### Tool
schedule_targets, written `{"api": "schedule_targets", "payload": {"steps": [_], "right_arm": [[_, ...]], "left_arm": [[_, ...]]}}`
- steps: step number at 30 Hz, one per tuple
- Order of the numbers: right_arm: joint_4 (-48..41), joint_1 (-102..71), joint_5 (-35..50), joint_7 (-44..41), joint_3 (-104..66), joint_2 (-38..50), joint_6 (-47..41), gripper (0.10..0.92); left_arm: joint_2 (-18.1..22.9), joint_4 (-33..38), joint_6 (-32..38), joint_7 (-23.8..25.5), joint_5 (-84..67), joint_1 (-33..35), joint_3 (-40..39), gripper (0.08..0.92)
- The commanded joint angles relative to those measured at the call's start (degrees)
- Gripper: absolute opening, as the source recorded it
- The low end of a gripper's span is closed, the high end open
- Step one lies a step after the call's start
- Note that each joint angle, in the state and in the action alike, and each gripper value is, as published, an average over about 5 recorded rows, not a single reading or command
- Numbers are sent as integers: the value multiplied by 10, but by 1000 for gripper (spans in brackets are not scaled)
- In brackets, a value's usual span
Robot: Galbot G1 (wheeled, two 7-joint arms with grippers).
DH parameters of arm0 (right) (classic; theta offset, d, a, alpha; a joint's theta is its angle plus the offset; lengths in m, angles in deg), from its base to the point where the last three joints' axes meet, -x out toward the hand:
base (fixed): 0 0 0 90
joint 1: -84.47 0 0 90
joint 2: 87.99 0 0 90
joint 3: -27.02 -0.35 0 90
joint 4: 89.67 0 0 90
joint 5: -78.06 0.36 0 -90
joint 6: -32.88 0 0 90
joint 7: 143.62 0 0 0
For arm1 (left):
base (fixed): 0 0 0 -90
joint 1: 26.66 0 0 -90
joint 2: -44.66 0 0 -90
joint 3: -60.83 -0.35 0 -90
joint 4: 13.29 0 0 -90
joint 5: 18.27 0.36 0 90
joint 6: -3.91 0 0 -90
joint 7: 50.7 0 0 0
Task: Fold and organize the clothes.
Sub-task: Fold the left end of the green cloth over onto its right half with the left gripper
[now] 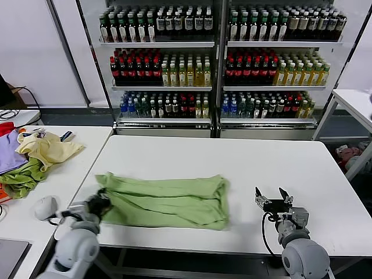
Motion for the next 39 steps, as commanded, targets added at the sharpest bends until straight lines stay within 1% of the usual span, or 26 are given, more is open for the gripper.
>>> {"api": "schedule_targets", "payload": {"steps": [1,5,8,13,18,25,29,32,35,39], "right_arm": [[2,2,3,0,2,1,0,823],[3,-3,3,-2,1,4,3,823],[1,-4,3,-3,1,8,7,823],[-3,-3,4,-4,1,17,9,823],[-4,-1,8,-5,-3,22,10,823],[-9,3,12,-5,-4,24,12,823],[-13,8,14,-5,-2,25,12,823],[-17,13,14,-4,3,24,12,823],[-18,17,13,-4,7,22,11,823],[-21,22,13,-5,12,20,10,823]], "left_arm": [[7,139,-37,7,-376,4,94,103],[75,195,-17,6,-441,-9,30,103],[111,202,-2,7,-439,-21,-36,103],[159,157,24,-3,-390,-47,-146,103],[192,83,37,-16,-334,-87,-214,103],[210,-24,34,-13,-254,-139,-269,103],[216,-33,30,9,-227,-146,-286,114],[220,-33,29,34,-203,-145,-298,169],[220,-29,28,49,-194,-138,-298,253],[197,9,23,55,-195,-106,-267,374]]}}
